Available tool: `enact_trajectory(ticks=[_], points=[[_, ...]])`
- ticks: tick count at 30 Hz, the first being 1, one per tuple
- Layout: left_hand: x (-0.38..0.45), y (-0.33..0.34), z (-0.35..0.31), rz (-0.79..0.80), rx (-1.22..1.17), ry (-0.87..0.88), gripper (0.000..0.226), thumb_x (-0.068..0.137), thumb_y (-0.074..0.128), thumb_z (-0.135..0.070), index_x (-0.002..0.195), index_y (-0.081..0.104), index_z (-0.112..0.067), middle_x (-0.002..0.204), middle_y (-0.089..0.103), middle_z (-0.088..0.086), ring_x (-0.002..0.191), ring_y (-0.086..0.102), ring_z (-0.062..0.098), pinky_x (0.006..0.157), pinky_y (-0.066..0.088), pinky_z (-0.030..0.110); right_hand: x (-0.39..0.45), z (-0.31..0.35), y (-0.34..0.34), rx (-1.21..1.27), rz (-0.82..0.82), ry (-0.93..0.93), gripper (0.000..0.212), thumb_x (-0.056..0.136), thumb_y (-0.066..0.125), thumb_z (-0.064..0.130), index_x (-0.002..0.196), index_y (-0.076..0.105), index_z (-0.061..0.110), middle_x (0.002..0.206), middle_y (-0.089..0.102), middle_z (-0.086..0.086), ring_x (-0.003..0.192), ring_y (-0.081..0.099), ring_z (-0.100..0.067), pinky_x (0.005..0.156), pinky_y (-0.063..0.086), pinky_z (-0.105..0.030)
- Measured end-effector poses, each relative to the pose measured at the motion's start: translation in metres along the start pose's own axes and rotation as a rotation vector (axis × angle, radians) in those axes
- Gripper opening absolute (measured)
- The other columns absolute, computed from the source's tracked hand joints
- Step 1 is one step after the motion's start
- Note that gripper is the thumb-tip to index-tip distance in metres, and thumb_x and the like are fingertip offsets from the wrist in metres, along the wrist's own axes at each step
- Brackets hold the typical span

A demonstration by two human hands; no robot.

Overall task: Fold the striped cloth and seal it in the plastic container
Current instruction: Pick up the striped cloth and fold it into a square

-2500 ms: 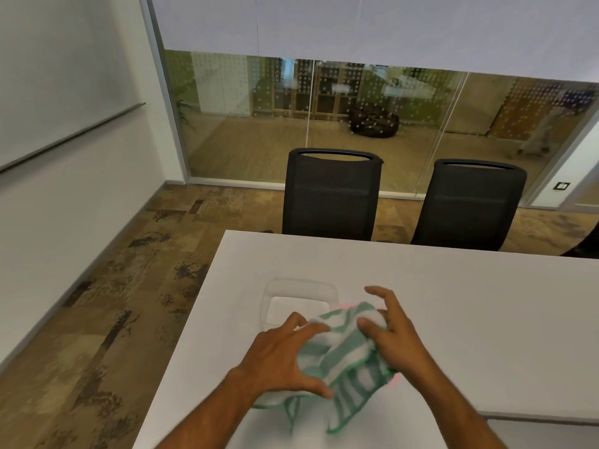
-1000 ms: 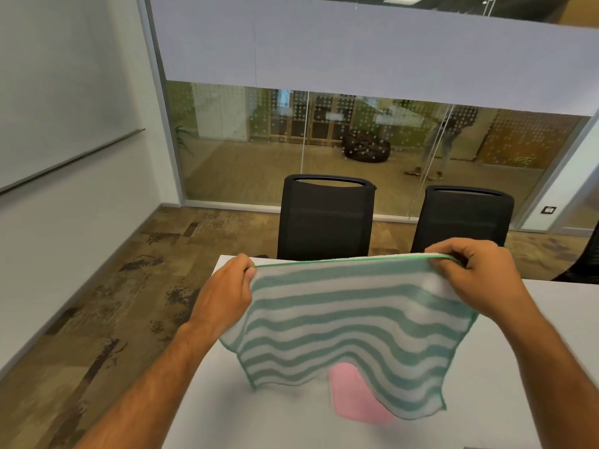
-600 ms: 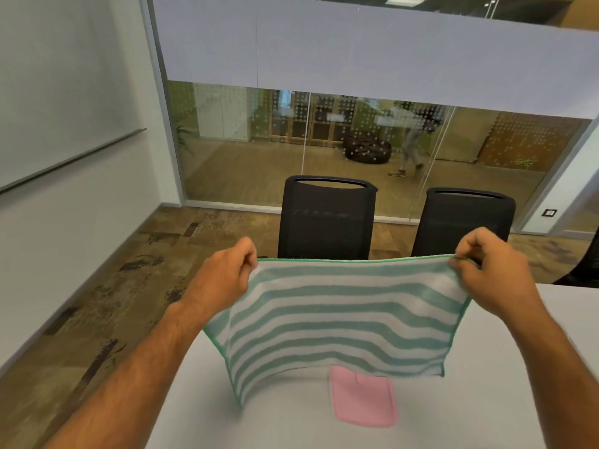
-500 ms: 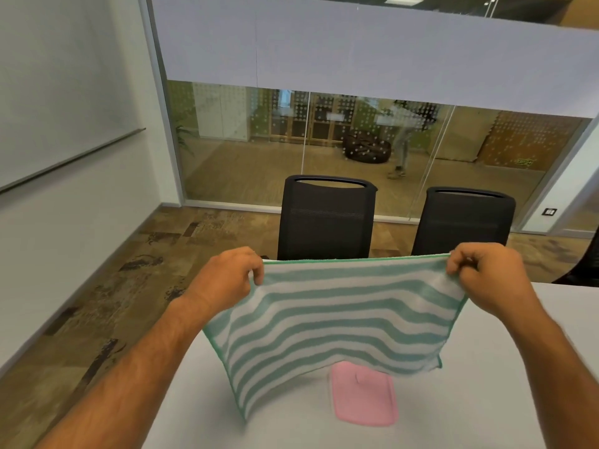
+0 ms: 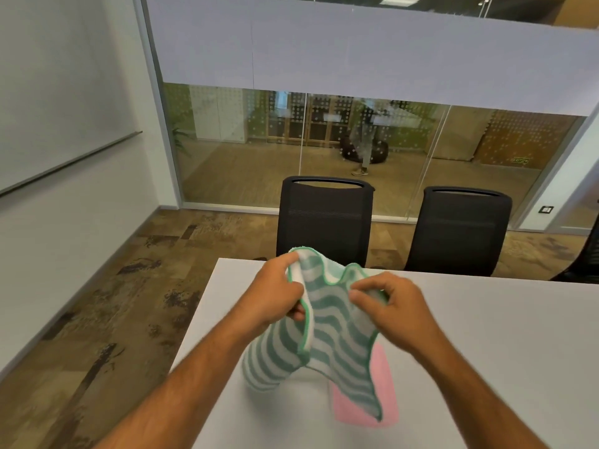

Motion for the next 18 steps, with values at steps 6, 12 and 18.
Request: enact_trajectory(ticks=[6,12,18], points=[[0.001,0.013,0.005,-0.206,0.047,-0.006,0.057,0.087,0.051,0.000,0.139,0.047,-0.023,0.115,0.065,0.007,0.097,0.069,0.027,0.085,0.061,0.046,-0.019,0.022,0.045,0.002,0.107,-0.072,0.038,0.062,0.072,0.065,0.084,0.072,0.033,0.086,0.067,0.015,0.080,0.061,-0.003,0.069,0.047,-0.017],[0.000,0.014,0.016,-0.251,0.029,-0.033,0.057,0.092,0.055,-0.002,0.143,0.043,-0.023,0.114,0.053,-0.003,0.102,0.067,0.023,0.082,0.063,0.040,-0.013,0.018,0.059,-0.112,0.104,-0.054,0.031,0.079,0.070,0.049,0.096,0.076,0.025,0.087,0.065,0.010,0.076,0.059,-0.010,0.072,0.050,-0.019],[0.007,-0.002,0.030,-0.259,0.039,-0.062,0.047,0.096,0.051,-0.019,0.143,0.043,-0.023,0.127,0.057,0.009,0.087,0.072,0.024,0.067,0.065,0.038,-0.007,0.019,0.046,-0.256,0.155,-0.136,0.020,0.087,0.063,0.029,0.090,0.079,0.019,0.086,0.070,0.000,0.076,0.059,-0.014,0.071,0.052,-0.029]])
Point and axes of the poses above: each hand's wrist, its own x-axis towards the middle knuckle, its own y-axis out of the palm, z = x × y, the point moved 3 cm from there along x, towards the middle knuckle
